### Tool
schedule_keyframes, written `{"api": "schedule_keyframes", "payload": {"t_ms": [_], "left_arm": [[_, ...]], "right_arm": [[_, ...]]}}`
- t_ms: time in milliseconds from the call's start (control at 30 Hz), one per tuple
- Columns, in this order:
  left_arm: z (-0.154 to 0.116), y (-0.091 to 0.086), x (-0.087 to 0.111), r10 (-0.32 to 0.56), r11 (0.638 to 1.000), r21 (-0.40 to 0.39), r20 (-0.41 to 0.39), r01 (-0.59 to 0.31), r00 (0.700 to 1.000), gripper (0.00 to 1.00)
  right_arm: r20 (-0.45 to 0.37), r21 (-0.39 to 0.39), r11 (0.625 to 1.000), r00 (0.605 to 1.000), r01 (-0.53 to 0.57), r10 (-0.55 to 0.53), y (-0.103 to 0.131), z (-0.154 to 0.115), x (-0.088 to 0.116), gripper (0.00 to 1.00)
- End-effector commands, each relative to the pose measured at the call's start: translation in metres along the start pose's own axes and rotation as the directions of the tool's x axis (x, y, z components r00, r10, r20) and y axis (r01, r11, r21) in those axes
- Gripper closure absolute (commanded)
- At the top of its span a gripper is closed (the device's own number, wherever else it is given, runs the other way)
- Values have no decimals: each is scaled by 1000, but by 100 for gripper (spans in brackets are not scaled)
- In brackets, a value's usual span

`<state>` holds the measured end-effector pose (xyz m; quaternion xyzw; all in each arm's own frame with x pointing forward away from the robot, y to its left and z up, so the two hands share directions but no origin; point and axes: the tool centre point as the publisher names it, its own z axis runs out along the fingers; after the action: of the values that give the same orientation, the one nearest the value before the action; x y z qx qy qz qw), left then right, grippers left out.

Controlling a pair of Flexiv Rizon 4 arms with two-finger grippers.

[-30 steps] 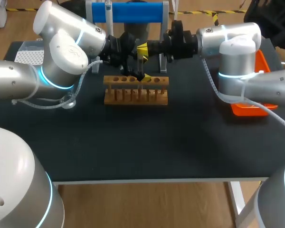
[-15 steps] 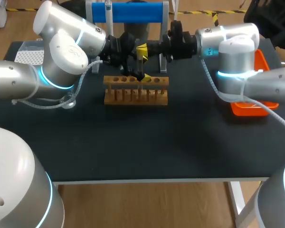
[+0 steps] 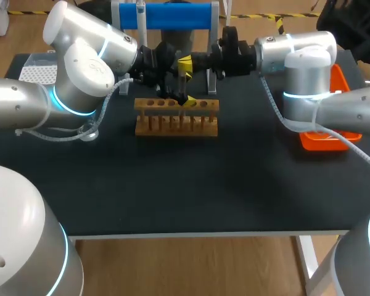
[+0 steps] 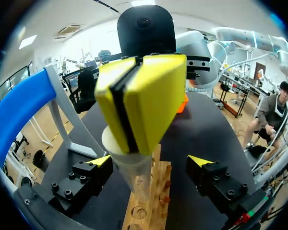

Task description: Invert the test tube, pick up the pipette, mount the tip to pipette, aspirate from beaker and dispense into the tube, eject the tip, return the pipette, and cap with the stopper.

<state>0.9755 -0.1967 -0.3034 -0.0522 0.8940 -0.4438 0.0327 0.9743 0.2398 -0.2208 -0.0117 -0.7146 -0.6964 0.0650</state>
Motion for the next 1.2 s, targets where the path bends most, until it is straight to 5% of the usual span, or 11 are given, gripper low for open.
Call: {"api": "schedule_keyframes", "payload": {"t_ms": [33, 167, 200, 267, 300, 333, 633, 1200], "left_arm": [[0, 1, 0, 0, 1000, 3, 0, 0, 1000, 0], [0, 1, 0, 0, 1000, 3, 0, 0, 1000, 0], [0, 1, 0, 0, 1000, 3, 0, 0, 1000, 0], [0, 1, 0, 0, 1000, 3, 0, 0, 1000, 0], [0, 1, 0, 0, 1000, 3, 0, 0, 1000, 0], [0, 1, 0, 0, 1000, 3, 0, 0, 1000, 0], [0, 1, 0, 0, 1000, 3, 0, 0, 1000, 0], [0, 1, 0, 0, 1000, 3, 0, 0, 1000, 0]], "right_arm": [[2, -18, 1000, 1000, 11, -11, 7, -9, 1, 100], [18, -24, 999, 999, 33, -33, 16, -22, 4, 100], [27, -17, 999, 999, 46, -46, 18, -26, 5, 86], [44, 1, 997, 997, 71, -71, 18, -34, 7, 43], [53, 17, 996, 994, 90, -91, 18, -39, 7, 3], [61, 30, 994, 993, 103, -104, 17, -43, 8, 0], [126, 115, 984, 981, 132, -147, 9, -96, 15, 0], [222, 276, 960, 969, 47, -111, -51, -170, 33, 0]]}}
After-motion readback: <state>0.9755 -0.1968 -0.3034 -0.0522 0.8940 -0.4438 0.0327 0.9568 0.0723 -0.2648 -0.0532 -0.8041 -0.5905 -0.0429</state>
